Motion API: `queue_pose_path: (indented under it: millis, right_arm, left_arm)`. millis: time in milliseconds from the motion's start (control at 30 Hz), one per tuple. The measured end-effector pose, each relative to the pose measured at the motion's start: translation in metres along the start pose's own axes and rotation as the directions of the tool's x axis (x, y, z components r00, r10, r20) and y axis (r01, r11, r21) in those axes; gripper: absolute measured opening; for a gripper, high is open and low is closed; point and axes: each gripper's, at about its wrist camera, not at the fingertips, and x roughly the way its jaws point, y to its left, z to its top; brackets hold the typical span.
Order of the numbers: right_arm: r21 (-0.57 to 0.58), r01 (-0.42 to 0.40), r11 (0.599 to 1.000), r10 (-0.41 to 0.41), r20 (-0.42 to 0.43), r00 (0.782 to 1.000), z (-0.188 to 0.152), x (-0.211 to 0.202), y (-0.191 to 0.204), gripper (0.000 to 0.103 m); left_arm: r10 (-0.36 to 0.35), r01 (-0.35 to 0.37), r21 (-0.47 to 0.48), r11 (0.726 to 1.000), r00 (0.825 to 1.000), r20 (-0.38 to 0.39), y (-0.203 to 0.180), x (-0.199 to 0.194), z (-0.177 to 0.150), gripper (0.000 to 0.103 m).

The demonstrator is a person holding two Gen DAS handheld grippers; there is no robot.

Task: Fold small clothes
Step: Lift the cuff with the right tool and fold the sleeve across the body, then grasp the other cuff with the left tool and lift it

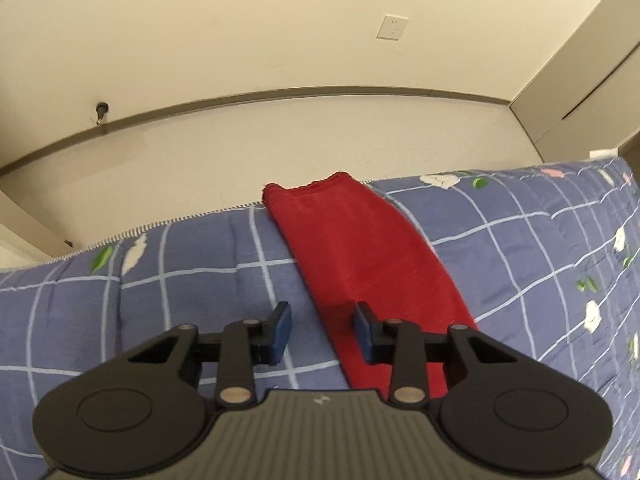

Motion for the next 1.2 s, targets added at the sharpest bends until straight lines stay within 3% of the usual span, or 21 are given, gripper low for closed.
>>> queue_pose_path:
  millis: [67,100,133,167,500,633,700,800,933,1033,1200]
  right_arm:
    - [-0.005,-0.001,1.0,0.001,-0.001,1.0,-0.002,0.0,0.0,0.102]
    - [-0.003,-0.002,1.0,0.002,-0.002,1.0,-0.003,0.0,0.0,0.102]
    - [-0.001,-0.003,1.0,0.003,-0.002,1.0,-0.003,-0.001,0.0,0.102]
    - [0.001,-0.004,1.0,0.005,-0.004,1.0,-0.003,-0.001,-0.001,0.102]
    - [-0.001,-0.026,1.0,0.026,-0.008,1.0,-0.012,-0.008,-0.001,0.102]
    - [0.005,-0.048,0.999,0.048,-0.005,0.999,-0.016,-0.015,-0.003,0.102]
    - [0.011,-0.058,0.998,0.058,0.002,0.998,-0.017,-0.02,-0.006,0.102]
    - [0.019,-0.074,0.997,0.074,0.017,0.997,-0.019,-0.028,-0.011,0.102]
    - [0.035,-0.093,0.995,0.092,0.041,0.995,-0.019,-0.038,-0.023,0.102]
    - [0.049,-0.102,0.994,0.1,0.056,0.993,-0.02,-0.045,-0.035,0.102]
    - [0.077,-0.104,0.992,0.098,0.071,0.993,-0.023,-0.054,-0.058,0.102]
  left_arm:
    - [-0.003,0.003,-0.033,0.999,1.0,-0.01,0.003,0.003,0.003,0.037]
    - [-0.007,0.007,-0.053,0.999,1.0,-0.011,0.005,0.004,0.005,0.025]
    - [-0.022,0.021,-0.067,0.998,1.0,-0.009,0.007,0.003,0.006,0.007]
    - [-0.042,0.042,-0.073,0.996,0.999,-0.003,0.008,0.001,0.007,0.003]
    - [-0.126,0.103,0.145,0.984,0.978,0.163,-0.023,-0.058,-0.003,0.0]
    - [-0.162,0.103,0.239,0.966,0.956,0.245,-0.039,-0.089,-0.013,0.0]
    - [-0.197,0.098,0.323,0.941,0.937,0.29,-0.053,-0.108,-0.021,0.0]
    - [-0.271,0.08,0.477,0.875,0.897,0.348,-0.076,-0.139,-0.042,0.0]
    - [-0.404,0.071,0.665,0.744,0.84,0.362,-0.114,-0.183,-0.082,0.0]
    - [-0.505,0.092,0.778,0.621,0.806,0.308,-0.143,-0.208,-0.118,0.0]
    - [-0.602,0.124,0.901,0.415,0.78,0.17,-0.186,-0.229,-0.191,0.0]
